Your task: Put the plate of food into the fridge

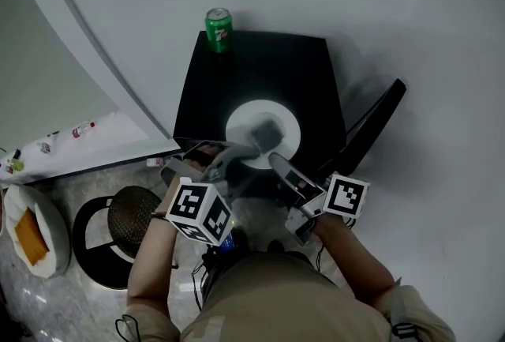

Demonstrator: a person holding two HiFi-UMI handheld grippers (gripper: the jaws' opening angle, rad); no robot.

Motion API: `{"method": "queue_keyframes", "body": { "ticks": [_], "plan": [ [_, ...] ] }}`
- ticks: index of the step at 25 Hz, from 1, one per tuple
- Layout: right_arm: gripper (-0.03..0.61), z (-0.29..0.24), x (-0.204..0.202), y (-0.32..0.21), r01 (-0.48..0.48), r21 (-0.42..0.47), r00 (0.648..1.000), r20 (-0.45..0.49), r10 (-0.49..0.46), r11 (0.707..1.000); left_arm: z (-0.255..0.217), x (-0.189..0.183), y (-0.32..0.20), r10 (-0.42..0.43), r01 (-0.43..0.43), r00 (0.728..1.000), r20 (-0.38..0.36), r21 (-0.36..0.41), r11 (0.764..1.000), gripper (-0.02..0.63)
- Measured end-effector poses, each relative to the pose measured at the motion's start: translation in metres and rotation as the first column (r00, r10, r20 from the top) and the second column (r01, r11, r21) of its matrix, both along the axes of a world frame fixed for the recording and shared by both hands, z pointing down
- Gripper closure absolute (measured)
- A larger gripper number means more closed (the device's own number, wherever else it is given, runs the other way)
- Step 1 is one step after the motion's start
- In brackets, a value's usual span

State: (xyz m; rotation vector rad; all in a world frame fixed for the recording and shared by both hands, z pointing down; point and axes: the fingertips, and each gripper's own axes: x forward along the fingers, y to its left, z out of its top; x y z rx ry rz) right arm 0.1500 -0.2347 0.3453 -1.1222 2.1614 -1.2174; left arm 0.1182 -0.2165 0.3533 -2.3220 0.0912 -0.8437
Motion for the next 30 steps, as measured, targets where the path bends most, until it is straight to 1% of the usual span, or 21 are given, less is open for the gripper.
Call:
{"method": "queue_keyframes", "body": {
  "ticks": [7,12,19,23,30],
  "plan": [
    [0.483,0.006,-0.001,0.007,-0.021,-0.059,0.993,0.112,0.027,0.998,0.002,-0.004,0.007,0.006,-0.006,1.0,0.0,0.018,1.0,0.523],
    [0.5,0.01,-0.002,0.009,-0.021,-0.1,0.981,0.188,0.04,0.995,0.003,-0.006,0.01,0.008,-0.008,1.0,-0.003,0.02,1.0,0.523],
    [0.519,0.013,-0.003,0.011,-0.017,-0.129,0.973,0.226,0.046,0.991,0.008,-0.007,0.013,0.022,-0.021,1.0,-0.009,0.017,1.0,0.52],
    [0.531,0.019,-0.003,0.012,-0.017,-0.146,0.968,0.244,0.053,0.989,0.015,-0.007,0.015,0.032,-0.032,0.999,0.0,0.022,0.999,0.515],
    [0.537,0.02,-0.011,0.022,-0.022,-0.196,0.946,0.313,0.084,0.98,0.012,-0.015,0.026,0.053,-0.053,0.999,-0.008,0.015,0.998,0.514]
  ]
}}
